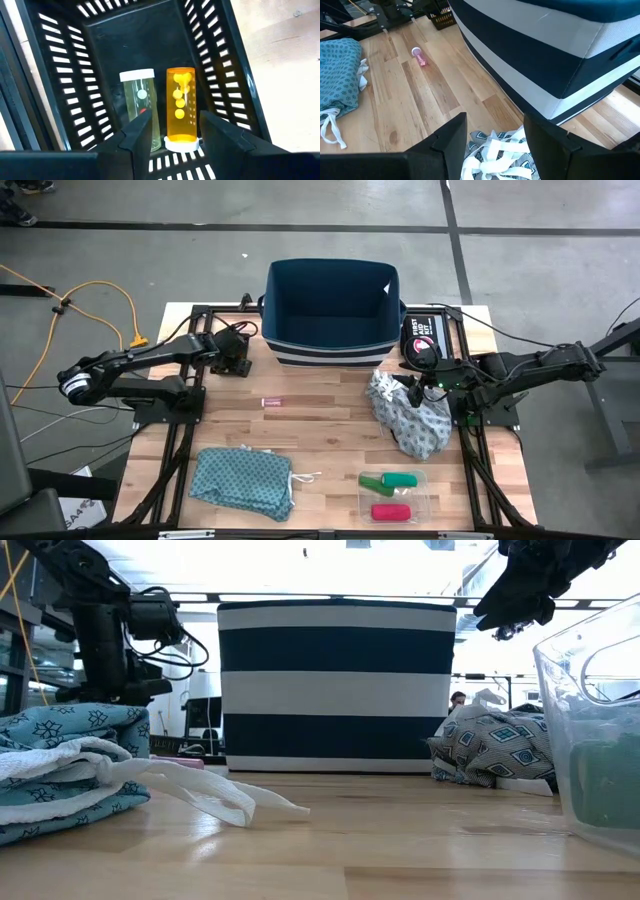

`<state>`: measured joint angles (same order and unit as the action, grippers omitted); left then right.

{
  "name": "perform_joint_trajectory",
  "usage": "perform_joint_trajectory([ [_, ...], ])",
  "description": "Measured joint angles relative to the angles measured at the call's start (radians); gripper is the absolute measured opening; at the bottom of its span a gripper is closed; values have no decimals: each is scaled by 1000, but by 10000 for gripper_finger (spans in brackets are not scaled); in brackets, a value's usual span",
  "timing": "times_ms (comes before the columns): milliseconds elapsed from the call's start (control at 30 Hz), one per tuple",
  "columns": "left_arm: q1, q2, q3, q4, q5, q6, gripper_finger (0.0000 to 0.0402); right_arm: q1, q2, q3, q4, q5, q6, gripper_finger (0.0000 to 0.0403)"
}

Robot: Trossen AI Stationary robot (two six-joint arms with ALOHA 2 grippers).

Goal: Pick & Place Medicine items
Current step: Put the transparent pink medicine bottle into the black bin

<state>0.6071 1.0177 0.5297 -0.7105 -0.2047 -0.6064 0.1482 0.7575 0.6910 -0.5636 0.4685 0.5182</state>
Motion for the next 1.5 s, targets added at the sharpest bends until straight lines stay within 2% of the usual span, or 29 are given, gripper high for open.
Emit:
perform_joint_trajectory([
  [233, 0, -20, 5, -4, 0, 8, 159, 0, 0, 0, 0, 0, 0, 184],
  [467, -6, -103, 77, -29, 7, 72, 159, 0, 0, 0, 0, 0, 0, 184],
  [733, -66, -147, 85, -34, 18, 107, 159, 0, 0, 0, 0, 0, 0, 184],
  [833, -103, -168, 85, -33, 74, 162, 159, 0, 0, 0, 0, 0, 0, 184],
  [1000, -213, -186, 85, -31, 191, 214, 159, 0, 0, 0, 0, 0, 0, 184],
  [1133, -331, -186, 85, -23, 207, 212, 159, 0, 0, 0, 0, 0, 0, 184],
  [1300, -493, -185, 85, 29, 190, 211, 159, 0, 0, 0, 0, 0, 0, 184],
  [1500, -671, -182, 85, 98, 73, 233, 159, 0, 0, 0, 0, 0, 0, 184],
])
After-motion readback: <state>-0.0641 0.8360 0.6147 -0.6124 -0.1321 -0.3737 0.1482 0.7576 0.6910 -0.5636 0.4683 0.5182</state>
